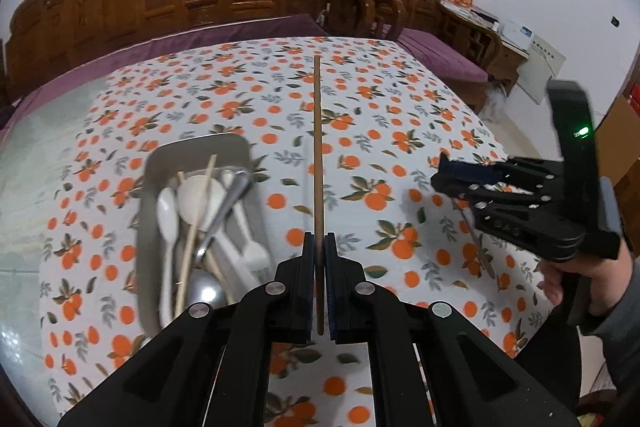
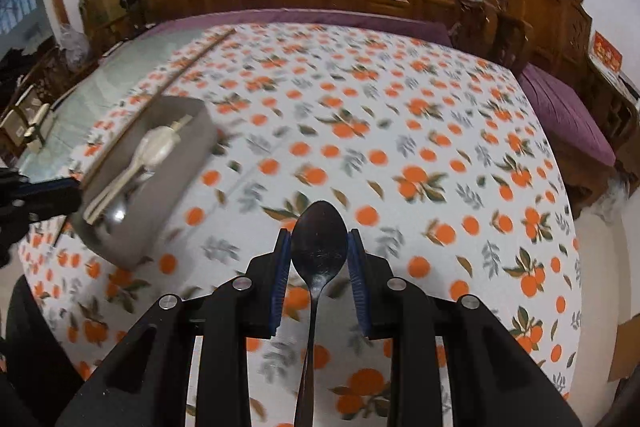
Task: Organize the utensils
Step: 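Carry the wooden chopstick over the tray and release it with the left tool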
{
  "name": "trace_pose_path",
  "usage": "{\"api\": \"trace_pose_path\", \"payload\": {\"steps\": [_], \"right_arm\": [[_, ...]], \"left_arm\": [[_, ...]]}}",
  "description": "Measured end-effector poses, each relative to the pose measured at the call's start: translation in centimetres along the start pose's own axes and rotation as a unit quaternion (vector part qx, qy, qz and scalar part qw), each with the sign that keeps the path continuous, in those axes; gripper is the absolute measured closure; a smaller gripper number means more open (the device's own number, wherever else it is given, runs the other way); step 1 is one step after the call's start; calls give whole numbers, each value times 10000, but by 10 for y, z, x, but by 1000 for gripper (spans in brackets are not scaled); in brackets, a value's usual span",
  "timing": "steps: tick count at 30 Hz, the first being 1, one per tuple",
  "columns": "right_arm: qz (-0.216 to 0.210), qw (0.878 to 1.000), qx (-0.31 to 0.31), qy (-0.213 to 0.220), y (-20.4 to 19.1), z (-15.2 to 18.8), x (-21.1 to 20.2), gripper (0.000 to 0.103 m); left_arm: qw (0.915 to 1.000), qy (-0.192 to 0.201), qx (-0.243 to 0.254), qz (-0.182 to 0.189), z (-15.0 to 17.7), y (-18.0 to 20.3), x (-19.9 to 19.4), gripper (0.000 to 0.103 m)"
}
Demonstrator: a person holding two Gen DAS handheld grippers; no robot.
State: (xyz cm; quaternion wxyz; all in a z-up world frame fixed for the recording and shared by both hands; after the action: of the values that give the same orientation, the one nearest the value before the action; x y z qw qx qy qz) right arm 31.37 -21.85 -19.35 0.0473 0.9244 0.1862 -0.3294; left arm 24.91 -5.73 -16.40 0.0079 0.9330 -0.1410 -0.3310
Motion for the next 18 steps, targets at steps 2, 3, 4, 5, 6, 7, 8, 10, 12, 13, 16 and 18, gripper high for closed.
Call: {"api": "trace_pose_path", "payload": {"steps": [2,3,4,5,6,7,8,10,12,13,16,18], "right_arm": [[-77,9999,-42,67,-10,-8,-2,72],[-112,9999,-64,101,-15,-13,-3,72],[-147,9998,-91,133,-21,-17,-3,72],[-180,9997,-111,159,-25,-20,-3,72],[-204,9995,-126,181,-29,-23,-4,72],[-223,9995,-139,198,-32,-25,-4,72],[-252,9993,-154,219,-36,-28,-3,72],[-295,9991,-190,248,-44,-33,-2,72],[-326,9989,-229,261,-50,-36,-1,72],[-347,9987,-248,264,-54,-38,0,72],[-388,9985,-286,262,-60,-41,4,72],[-413,9983,-313,271,-64,-42,5,72]], "left_arm": [[10000,-17,-28,-62,2,-9,-3,99],[9999,-37,-51,-95,4,-15,-4,99],[9999,-52,-65,-113,5,-19,-6,99],[9998,-78,-87,-145,7,-26,-7,99],[9997,-108,-107,-174,9,-31,-7,99],[9996,-135,-130,-202,11,-36,-8,99],[9995,-158,-145,-224,12,-41,-8,99],[9992,-209,-149,-296,15,-51,-6,99],[9989,-264,-164,-341,18,-59,-4,99],[9988,-293,-167,-359,20,-63,-3,99],[9983,-402,-182,-384,24,-74,2,99],[9979,-499,-194,-364,29,-80,6,99]]}}
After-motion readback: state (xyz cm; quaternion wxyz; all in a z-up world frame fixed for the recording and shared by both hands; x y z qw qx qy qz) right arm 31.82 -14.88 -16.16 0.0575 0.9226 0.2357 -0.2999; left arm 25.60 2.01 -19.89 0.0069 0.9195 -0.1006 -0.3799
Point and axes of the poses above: each gripper's, at about its wrist camera, not at the fingertips, and x roughly the way its jaws point, y to its right, z to its underside, the point moved 4 cm from there along x, roughly the way its jaws point, and after that the axes turned 14 degrees about y, right-handed, at the moved point
